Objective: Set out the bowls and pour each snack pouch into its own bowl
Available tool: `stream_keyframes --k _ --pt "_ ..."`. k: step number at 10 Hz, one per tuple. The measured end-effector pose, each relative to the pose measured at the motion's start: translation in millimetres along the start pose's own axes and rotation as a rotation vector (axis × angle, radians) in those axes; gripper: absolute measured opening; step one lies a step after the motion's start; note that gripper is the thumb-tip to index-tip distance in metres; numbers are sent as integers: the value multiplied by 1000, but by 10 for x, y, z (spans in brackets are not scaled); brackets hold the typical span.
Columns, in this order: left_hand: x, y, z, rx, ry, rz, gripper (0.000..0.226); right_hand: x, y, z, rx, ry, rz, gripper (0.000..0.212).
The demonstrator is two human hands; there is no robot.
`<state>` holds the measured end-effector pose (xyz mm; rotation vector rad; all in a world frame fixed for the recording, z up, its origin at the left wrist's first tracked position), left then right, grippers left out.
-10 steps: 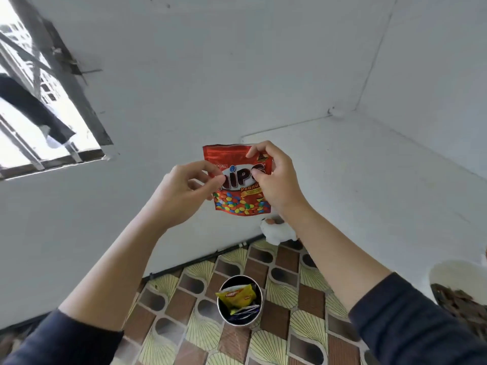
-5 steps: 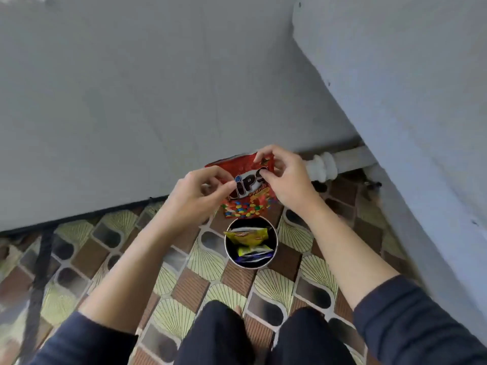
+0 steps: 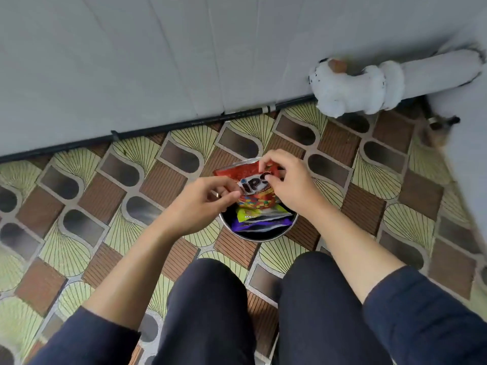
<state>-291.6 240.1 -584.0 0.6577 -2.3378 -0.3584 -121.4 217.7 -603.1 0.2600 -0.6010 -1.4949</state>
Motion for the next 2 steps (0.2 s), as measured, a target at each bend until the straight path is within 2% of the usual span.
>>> stream_keyframes --k 1,2 --pt "-46 -80 103 -10 0 5 16 44 -130 -284 11 -63 44 29" --pt "17 -44 -46 22 -13 2 15 97 -13 -165 -25 -67 41 26"
Point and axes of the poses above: each hand's wrist, its own x-axis away from the middle knuckle, its own y-axis out of the back of the hand, z = x × y, the point moved 10 cm from there along -x, towards the middle knuckle, and after that the axes turned 8 degrees about z, right-handed, at the moved point
